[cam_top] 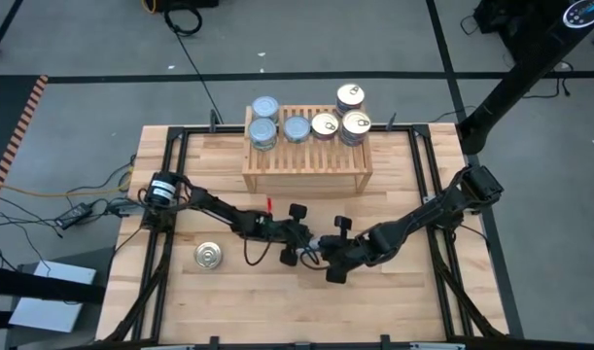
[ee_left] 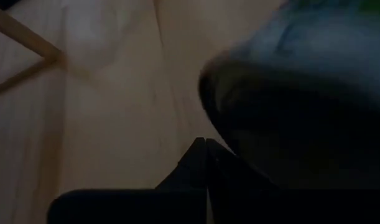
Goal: Stack canned seafood by type on shelf
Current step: Stack the green tuna can on top of the other green tuna can on the shelf
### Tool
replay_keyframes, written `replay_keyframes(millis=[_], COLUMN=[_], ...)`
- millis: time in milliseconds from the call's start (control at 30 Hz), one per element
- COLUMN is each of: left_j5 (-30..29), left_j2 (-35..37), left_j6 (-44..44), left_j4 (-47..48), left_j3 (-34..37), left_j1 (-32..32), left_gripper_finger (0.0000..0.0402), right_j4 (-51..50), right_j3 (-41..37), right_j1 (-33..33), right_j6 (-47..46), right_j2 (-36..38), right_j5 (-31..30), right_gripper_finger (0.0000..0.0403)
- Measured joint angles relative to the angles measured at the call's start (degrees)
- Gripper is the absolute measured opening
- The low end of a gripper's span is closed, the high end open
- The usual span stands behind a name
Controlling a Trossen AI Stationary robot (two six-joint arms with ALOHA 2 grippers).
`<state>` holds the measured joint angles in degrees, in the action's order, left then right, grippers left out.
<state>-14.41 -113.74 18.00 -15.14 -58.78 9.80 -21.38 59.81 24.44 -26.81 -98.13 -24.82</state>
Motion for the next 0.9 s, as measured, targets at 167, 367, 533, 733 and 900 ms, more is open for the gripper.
replay_keyframes(millis=[167, 367, 533, 733, 900], left_j5=[0.04, 0.92, 0.43, -0.84, -0.86], left_j2=[0.13, -0.27, -0.27, -0.27, -0.08], left_j6=[-0.22, -0.46, -0.39, -0.33, -0.50], left_j4=[-0.17, 0.67, 0.34, 0.40, -0.68], left_j3=[0.02, 0.04, 0.04, 0.04, 0.86], left_j1=[0.00, 0.04, -0.02, -0.02, -0.02], left_gripper_finger=[0.0000, 0.0000, 0.0000, 0.0000, 0.0000], right_j4=[0.31, 0.45, 0.43, -0.11, -0.26], right_j3=[0.02, 0.04, 0.04, 0.07, 0.07], right_j1=[-0.51, -0.65, -0.65, -0.67, -0.67], right_j6=[0.00, 0.80, 1.51, 2.88, 3.94], right_j2=[0.00, 0.04, 0.04, 0.09, 0.11], right_j5=[0.71, 0.94, 0.92, 0.92, 0.92], right_gripper_finger=[0.0009, 0.0011, 0.0029, 0.0069, 0.0111])
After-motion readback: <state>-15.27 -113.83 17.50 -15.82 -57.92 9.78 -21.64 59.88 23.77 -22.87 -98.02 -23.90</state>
